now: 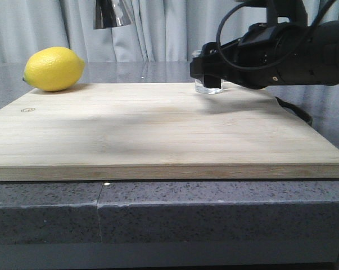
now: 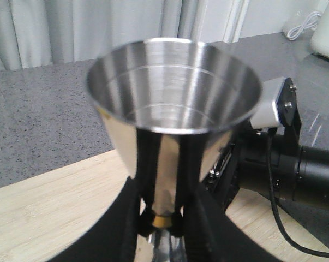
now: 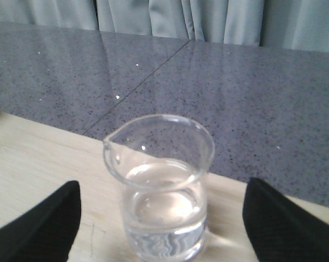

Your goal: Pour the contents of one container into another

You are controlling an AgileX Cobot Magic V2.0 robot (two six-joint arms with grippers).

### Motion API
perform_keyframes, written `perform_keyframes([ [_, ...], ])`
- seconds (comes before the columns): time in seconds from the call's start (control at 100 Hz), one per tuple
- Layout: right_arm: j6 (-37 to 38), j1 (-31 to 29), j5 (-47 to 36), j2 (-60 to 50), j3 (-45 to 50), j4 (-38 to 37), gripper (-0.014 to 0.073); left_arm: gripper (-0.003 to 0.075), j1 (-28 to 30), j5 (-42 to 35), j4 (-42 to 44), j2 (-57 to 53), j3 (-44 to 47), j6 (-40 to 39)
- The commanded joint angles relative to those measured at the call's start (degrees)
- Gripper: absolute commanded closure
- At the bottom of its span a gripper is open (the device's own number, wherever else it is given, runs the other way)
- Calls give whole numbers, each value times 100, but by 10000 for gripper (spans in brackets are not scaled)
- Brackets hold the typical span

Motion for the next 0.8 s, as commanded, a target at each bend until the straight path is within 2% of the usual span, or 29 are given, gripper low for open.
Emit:
perform_keyframes([
  [0.0,-45,-6,-494,-139,-268,-122,42,740,-35,-396,14,-163,-201,-9],
  [0.45,-45,-6,-471,78,-477,-122,53,740,-35,-302,14,-163,-201,-9],
  [0.79,-45,-6,-479,78,-477,-122,254,740,-35,-302,14,-163,-201,-9],
])
